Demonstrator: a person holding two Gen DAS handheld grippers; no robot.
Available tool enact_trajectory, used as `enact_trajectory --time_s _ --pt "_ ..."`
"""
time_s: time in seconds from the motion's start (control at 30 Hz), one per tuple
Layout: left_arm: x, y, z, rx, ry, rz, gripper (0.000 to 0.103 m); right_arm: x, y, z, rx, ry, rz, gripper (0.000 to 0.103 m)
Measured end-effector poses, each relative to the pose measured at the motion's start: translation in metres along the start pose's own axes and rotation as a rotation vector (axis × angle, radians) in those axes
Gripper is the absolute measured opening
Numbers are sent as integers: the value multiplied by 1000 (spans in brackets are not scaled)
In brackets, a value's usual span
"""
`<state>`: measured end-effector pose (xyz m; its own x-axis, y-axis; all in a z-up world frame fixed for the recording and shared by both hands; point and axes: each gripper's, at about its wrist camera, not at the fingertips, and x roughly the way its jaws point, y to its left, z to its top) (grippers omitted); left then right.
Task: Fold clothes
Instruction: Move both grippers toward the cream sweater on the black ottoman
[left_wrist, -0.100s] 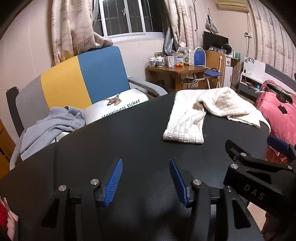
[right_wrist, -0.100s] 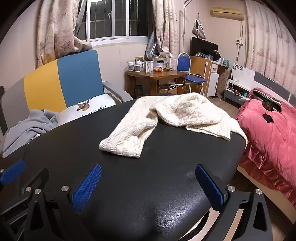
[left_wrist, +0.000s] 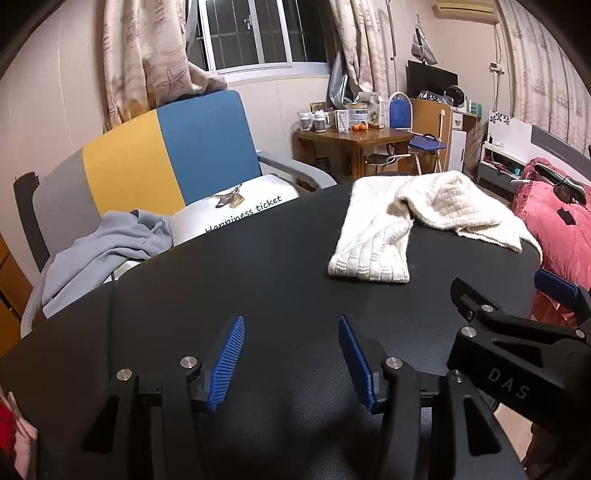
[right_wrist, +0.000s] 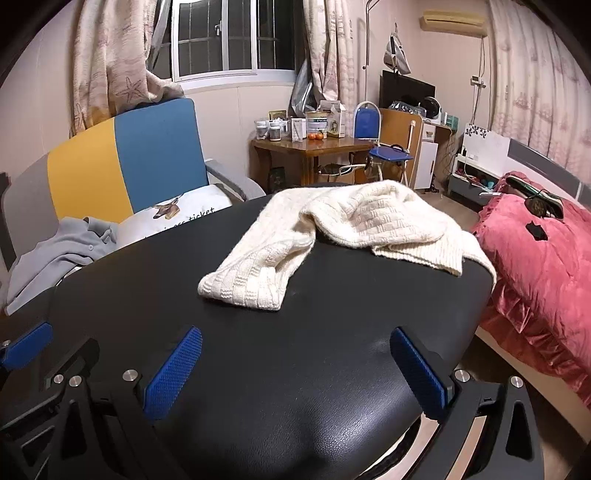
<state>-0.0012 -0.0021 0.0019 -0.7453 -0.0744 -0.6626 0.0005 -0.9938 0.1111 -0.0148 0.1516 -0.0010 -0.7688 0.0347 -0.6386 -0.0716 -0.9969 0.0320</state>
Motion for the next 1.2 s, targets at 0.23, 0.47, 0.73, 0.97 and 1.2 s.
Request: enact_trajectory --time_s 0.23,0.47,0.73,0.97,1.2 --pt "3 4 -9 -5 4 31 54 5 5 -5 -20 12 11 103" --pt "1 13 -15 -29 19 44 54 10 10 -11 -39 23 29 103" --pt "11 28 -22 -58 65 13 55 12 5 -21 -9 5 143 103" --pt "35 58 -55 -128 158 -91 56 49 -5 -29 82 126 358 79" --pt "55 104 -94 -209 233 -27 56 100 -11 1 65 149 348 66"
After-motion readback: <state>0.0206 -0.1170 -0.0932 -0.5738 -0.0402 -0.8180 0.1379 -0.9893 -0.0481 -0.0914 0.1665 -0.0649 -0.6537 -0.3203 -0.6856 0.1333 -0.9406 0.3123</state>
